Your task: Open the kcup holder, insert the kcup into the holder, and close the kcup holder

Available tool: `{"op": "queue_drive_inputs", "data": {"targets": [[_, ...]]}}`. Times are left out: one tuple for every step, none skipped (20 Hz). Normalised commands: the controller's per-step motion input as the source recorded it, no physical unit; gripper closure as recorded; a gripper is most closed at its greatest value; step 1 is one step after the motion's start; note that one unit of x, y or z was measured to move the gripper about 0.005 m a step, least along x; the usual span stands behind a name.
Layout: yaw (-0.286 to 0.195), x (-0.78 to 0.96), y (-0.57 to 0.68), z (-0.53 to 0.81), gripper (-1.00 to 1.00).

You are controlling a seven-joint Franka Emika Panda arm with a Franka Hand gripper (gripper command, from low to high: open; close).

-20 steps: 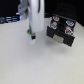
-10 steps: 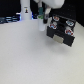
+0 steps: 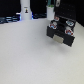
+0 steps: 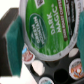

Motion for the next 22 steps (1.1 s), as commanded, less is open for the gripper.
{"op": "queue_drive_inputs", "data": {"targets": [[0.01,0.09,0.71,0.26,1.0],[0.01,0.11,0.71,0.22,1.0],[0.009,0.13,0.72,0.2,1.0],[0.01,0.13,0.72,0.2,1.0],[0.009,0.13,0.72,0.17,1.0],[0.011,0.11,0.71,0.12,1.0],[0.013,0.08,0.71,0.07,1.0],[0.02,0.03,0.7,0.01,1.0],[0.036,0.0,0.65,0.0,1.0],[0.045,0.0,0.62,0.0,1.0],[0.063,-0.03,0.57,-0.05,1.0],[0.065,-0.04,0.52,-0.1,1.0],[0.062,-0.07,0.44,-0.14,1.0],[0.065,-0.03,0.41,-0.17,1.0],[0.065,-0.02,0.43,-0.18,1.0],[0.064,0.0,0.4,-0.2,1.0],[0.058,0.0,0.39,-0.21,1.0],[0.055,0.0,0.43,-0.17,1.0],[0.054,0.0,0.45,-0.16,1.0],[0.052,0.05,0.46,-0.13,1.0],[0.054,0.09,0.43,-0.14,1.0],[0.051,0.13,0.39,-0.15,1.0]]}}
